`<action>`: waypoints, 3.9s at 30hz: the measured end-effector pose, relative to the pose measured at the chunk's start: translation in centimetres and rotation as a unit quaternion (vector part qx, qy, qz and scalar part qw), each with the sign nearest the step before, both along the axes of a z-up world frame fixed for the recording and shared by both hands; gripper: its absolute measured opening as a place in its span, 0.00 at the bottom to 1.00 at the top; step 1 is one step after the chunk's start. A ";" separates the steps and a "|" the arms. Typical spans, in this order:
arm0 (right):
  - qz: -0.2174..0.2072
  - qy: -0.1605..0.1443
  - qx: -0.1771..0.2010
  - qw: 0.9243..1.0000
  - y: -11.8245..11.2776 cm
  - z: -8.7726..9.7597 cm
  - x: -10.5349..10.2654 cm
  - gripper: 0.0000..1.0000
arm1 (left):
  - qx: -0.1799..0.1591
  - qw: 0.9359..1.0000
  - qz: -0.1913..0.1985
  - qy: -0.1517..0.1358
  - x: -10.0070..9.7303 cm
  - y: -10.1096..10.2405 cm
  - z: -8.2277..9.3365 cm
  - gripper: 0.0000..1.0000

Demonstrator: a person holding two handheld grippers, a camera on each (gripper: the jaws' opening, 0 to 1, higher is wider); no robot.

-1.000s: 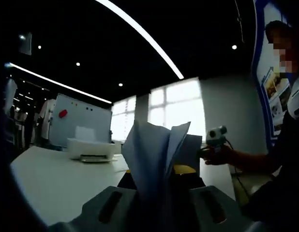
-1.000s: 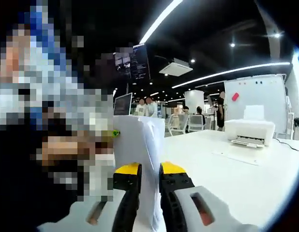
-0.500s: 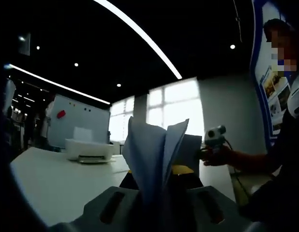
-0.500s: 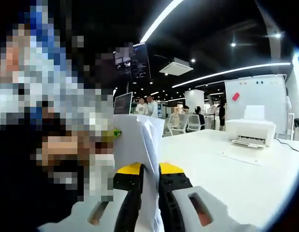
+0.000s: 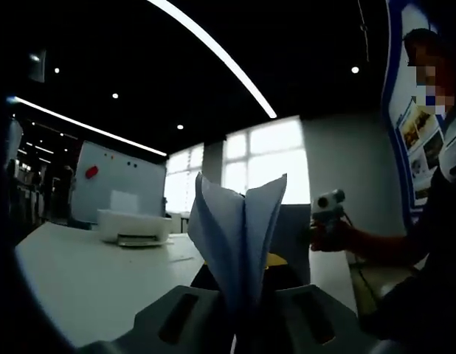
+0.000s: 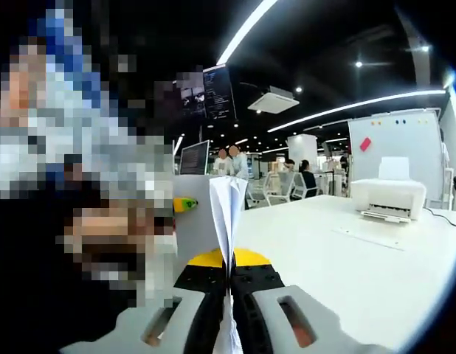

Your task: Organize the stack of printing papers by aligning and flattening the scattered papers on the table

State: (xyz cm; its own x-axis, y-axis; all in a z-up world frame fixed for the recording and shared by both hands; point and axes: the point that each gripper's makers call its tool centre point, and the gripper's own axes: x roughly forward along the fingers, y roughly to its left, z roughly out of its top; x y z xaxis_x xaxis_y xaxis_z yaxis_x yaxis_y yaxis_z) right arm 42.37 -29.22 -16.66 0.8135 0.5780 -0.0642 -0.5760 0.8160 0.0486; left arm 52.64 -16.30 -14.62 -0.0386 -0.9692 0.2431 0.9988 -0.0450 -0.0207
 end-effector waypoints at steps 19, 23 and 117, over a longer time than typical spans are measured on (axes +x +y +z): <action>-0.003 0.043 0.095 0.995 -0.4 1.8 -1.7 0.00 | 0.013 0.995 -0.060 0.083 -1.5 -0.2 1.4 0.06; -0.004 0.063 0.152 0.986 -0.9 2.4 -2.1 0.00 | 0.018 0.989 -0.082 0.118 -1.8 -0.5 1.7 0.06; -0.267 0.133 0.019 0.954 -11.5 -12.7 5.4 0.00 | 0.258 0.932 0.255 -0.026 9.9 -7.9 -14.9 0.41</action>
State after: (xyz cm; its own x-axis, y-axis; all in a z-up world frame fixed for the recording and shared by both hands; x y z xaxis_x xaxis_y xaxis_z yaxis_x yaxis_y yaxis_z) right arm 47.75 -40.73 -29.33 0.9506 0.0924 -0.2963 -0.0425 0.9844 0.1705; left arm 62.59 -24.16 -29.53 0.4592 -0.8525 -0.2495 0.8882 0.4370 0.1415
